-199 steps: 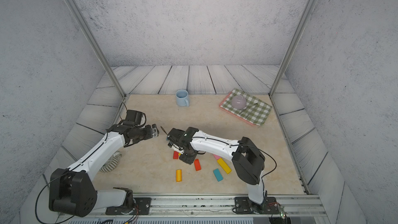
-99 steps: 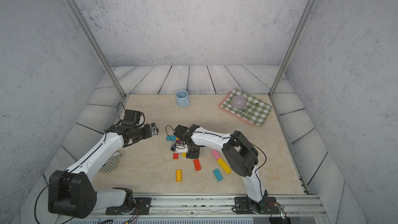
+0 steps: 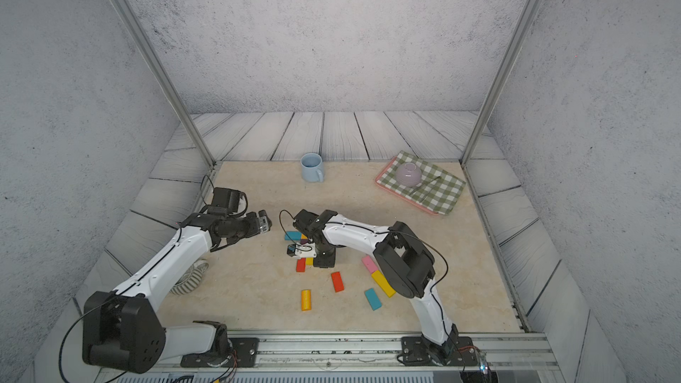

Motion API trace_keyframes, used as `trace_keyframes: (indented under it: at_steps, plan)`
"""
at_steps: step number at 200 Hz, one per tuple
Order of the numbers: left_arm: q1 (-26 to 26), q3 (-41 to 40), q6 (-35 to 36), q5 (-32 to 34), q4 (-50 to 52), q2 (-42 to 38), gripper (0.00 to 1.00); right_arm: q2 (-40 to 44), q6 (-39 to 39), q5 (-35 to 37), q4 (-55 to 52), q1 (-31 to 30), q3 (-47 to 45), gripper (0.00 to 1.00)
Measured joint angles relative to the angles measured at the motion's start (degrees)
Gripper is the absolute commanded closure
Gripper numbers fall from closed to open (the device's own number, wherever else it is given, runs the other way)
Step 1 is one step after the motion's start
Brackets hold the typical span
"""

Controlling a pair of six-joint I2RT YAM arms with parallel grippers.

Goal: Assemble the letter t with building blocks
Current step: Assemble the building block at the center of the board.

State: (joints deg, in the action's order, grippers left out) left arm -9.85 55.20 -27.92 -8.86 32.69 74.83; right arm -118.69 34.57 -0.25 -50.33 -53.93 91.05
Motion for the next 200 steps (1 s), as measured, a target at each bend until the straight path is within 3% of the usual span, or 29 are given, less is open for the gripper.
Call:
trace_keyframes:
  at_steps: [200]
  plan:
    - [0.46, 0.02, 0.02, -1.05, 0.07, 0.66, 0.01, -3.85, -0.94, -1.46, -2.05, -0.02, 2.12, 0.69]
